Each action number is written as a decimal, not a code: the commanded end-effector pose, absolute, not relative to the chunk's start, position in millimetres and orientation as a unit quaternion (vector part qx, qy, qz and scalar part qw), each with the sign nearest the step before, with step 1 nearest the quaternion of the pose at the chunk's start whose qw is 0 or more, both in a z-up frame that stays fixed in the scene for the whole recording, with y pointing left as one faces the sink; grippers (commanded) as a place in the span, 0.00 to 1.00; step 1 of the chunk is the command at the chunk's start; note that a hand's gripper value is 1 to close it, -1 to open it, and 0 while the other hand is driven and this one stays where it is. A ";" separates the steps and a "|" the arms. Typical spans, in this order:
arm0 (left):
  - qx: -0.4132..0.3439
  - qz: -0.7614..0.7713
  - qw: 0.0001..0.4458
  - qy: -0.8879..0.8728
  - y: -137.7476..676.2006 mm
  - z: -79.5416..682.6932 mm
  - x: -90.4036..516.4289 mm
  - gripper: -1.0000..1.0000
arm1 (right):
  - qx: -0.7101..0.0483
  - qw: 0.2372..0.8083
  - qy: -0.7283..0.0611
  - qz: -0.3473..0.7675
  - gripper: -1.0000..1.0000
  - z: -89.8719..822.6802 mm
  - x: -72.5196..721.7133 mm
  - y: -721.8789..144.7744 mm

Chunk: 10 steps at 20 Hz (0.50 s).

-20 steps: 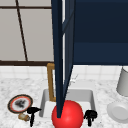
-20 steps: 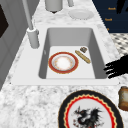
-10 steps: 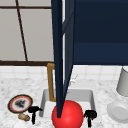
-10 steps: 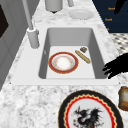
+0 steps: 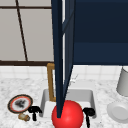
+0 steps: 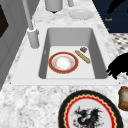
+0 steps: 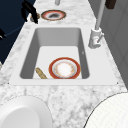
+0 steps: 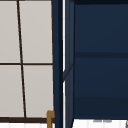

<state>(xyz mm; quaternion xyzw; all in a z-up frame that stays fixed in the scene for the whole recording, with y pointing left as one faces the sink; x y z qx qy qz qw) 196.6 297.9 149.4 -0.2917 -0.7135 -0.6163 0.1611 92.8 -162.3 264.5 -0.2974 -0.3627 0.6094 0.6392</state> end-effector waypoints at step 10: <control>-0.288 -0.616 0.161 -0.716 297.6 149.1 196.8 0.50 | -0.374 0.586 -0.461 0.552 0.00 268.7 158.7 -176.3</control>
